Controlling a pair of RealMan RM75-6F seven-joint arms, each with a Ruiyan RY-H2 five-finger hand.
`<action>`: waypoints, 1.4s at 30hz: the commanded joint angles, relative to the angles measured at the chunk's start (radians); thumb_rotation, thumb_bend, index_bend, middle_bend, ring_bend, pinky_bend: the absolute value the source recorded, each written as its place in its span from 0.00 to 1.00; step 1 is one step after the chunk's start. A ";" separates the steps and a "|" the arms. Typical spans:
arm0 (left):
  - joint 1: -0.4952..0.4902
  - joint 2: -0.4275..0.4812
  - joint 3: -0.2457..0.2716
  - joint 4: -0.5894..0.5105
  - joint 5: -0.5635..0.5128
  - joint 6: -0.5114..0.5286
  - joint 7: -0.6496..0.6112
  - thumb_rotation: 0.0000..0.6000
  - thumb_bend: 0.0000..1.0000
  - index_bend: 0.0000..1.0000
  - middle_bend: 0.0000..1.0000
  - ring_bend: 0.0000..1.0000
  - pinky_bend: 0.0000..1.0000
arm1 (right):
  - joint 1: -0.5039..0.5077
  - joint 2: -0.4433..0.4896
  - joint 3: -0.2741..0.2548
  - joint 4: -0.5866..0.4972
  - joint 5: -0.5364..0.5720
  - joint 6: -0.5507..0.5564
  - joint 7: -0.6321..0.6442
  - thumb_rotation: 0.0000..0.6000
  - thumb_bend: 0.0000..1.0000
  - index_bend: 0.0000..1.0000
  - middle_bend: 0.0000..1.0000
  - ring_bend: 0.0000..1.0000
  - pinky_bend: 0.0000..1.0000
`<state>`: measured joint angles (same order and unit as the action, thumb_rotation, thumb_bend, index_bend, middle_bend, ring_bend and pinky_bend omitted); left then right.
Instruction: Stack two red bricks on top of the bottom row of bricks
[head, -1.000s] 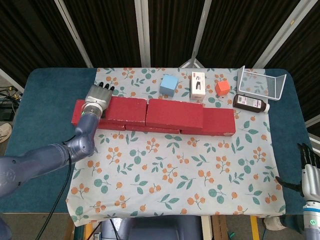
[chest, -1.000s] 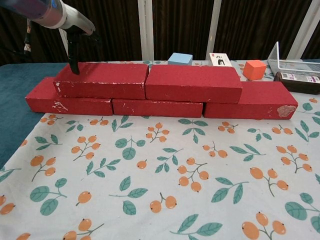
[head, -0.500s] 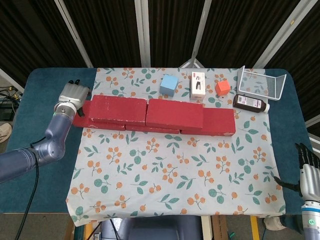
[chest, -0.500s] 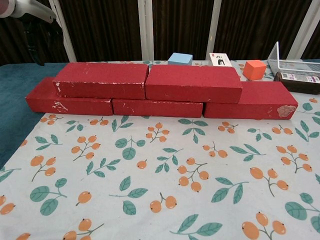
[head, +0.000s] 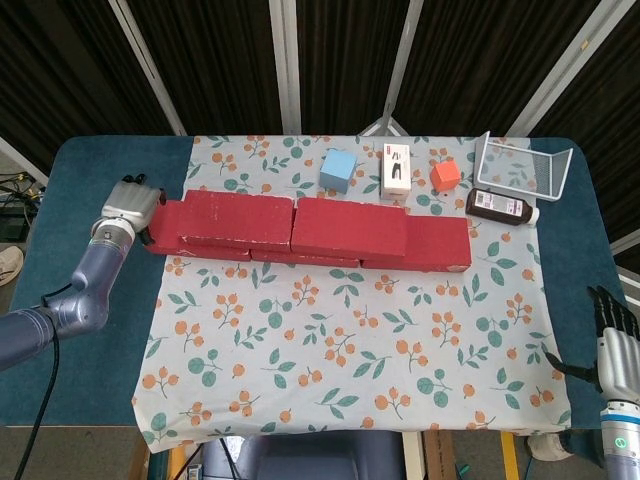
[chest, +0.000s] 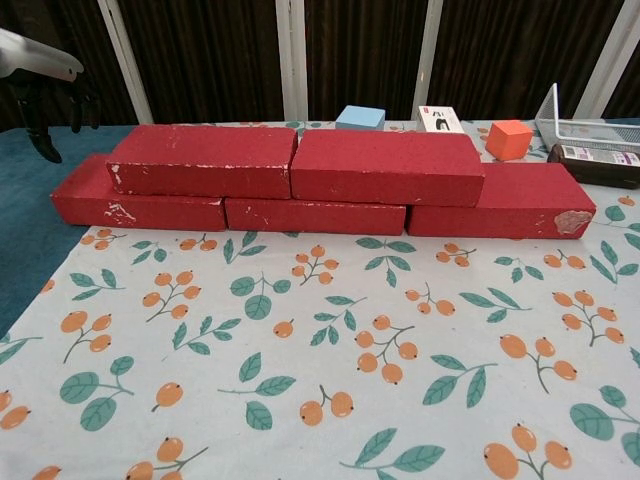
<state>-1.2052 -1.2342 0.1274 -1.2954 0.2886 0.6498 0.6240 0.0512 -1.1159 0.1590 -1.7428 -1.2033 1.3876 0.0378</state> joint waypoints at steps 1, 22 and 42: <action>0.015 0.004 -0.016 -0.011 0.021 0.000 -0.028 1.00 0.00 0.29 0.26 0.07 0.10 | 0.000 0.000 -0.001 0.000 -0.002 -0.001 0.001 1.00 0.13 0.00 0.02 0.00 0.00; 0.275 0.124 -0.077 -0.151 0.349 0.086 -0.304 1.00 0.00 0.24 0.25 0.06 0.10 | -0.006 0.009 -0.015 -0.011 -0.038 0.005 0.023 1.00 0.13 0.00 0.02 0.00 0.00; 0.757 0.168 0.001 -0.447 0.872 0.655 -0.560 1.00 0.00 0.23 0.16 0.05 0.08 | -0.010 0.030 -0.033 -0.010 -0.090 0.000 0.080 1.00 0.13 0.00 0.02 0.00 0.00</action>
<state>-0.5328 -1.0620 0.0928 -1.7102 1.0928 1.2197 0.0993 0.0406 -1.0866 0.1278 -1.7529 -1.2894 1.3878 0.1156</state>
